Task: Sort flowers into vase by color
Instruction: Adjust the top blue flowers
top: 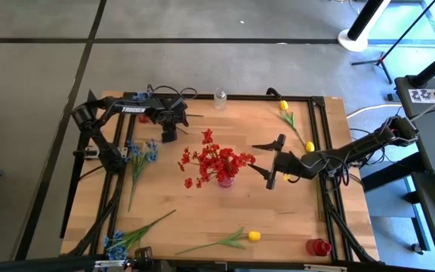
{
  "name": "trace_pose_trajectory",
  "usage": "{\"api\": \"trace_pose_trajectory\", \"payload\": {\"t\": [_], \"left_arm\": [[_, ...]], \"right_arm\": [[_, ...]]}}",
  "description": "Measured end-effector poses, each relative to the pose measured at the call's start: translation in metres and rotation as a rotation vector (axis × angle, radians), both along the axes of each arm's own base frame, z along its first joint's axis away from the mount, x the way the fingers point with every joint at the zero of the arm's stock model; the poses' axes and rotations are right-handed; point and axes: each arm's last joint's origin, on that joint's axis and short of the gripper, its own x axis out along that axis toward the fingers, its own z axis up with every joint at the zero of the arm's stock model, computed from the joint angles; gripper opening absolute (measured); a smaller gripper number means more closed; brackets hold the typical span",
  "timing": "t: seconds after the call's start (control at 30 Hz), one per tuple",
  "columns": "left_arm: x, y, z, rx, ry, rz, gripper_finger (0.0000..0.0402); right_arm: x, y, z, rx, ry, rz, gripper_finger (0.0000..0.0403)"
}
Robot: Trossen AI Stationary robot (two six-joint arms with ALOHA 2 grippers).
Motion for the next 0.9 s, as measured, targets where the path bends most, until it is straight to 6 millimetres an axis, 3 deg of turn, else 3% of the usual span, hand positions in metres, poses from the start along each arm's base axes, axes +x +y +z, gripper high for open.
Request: {"api": "trace_pose_trajectory", "payload": {"t": [0.23, 0.37, 0.6, 0.7, 0.8, 0.9], "left_arm": [[0.004, 0.001, 0.000, 0.105, 0.001, 0.084, 0.0017], [0.014, -0.012, 0.006, 0.227, 0.120, 0.061, 0.0015], [0.046, -0.050, 0.043, 0.314, 0.197, 0.053, 0.0013], [0.055, -0.068, 0.050, 0.196, 0.111, 0.100, 0.0014], [0.063, -0.081, 0.043, 0.012, -0.023, 0.121, 0.0023], [0.067, -0.085, 0.034, -0.046, -0.135, 0.172, 0.0034]], "right_arm": [[0.000, 0.000, 0.000, 0.040, -0.010, 0.009, 0.0303], [0.000, 0.000, 0.001, 0.044, -0.016, 0.010, 0.0303], [0.000, 0.000, 0.001, 0.040, -0.023, 0.010, 0.0303], [0.000, 0.000, 0.001, 0.037, -0.022, 0.010, 0.0303], [0.000, 0.000, 0.001, 0.035, -0.016, 0.010, 0.0303], [0.000, 0.000, 0.000, 0.030, -0.005, 0.010, 0.0303]]}}
